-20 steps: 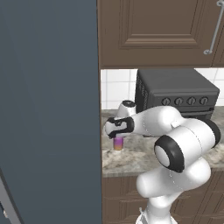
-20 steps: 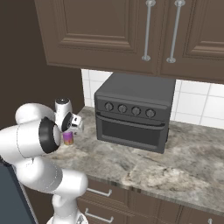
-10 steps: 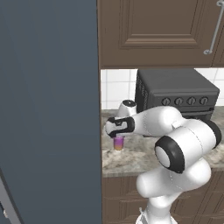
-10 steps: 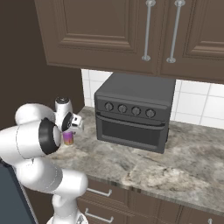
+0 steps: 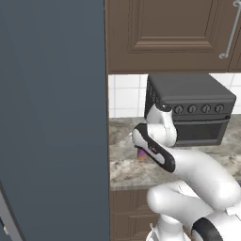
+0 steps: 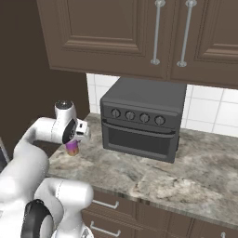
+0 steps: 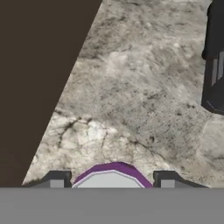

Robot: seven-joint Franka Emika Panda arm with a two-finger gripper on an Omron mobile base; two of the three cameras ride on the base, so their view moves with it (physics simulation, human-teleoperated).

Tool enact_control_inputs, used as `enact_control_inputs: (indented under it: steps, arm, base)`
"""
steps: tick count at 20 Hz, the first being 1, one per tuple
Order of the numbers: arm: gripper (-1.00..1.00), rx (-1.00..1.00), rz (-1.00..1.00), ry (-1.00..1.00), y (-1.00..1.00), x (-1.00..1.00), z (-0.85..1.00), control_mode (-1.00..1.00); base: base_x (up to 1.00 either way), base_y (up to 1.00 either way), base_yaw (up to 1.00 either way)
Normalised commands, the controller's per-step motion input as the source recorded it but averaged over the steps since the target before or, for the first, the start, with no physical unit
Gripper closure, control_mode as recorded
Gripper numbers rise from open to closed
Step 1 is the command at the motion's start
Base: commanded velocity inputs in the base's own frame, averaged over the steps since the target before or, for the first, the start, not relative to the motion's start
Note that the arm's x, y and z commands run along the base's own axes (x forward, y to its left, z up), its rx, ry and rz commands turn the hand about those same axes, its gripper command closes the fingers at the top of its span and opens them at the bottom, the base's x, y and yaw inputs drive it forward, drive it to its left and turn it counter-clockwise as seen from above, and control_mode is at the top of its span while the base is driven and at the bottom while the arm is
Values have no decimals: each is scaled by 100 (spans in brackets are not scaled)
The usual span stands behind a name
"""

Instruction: Four empty soda cans are scattered around the kitchen. Gather all the cans and cluster them next to the stove for recycling.

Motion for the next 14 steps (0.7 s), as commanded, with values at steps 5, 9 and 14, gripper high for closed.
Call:
enact_control_inputs:
  steps: [5, 9, 14]
  arm:
    - [100, 0, 6, -4, -69, -59, 69, -100]
    - [100, 0, 11, 0, -49, -53, 90, -100]
    - [100, -2, 10, 1, -60, -58, 80, -100]
  base:
    - [0, 0, 0]
    - [0, 0, 0]
    - [0, 0, 0]
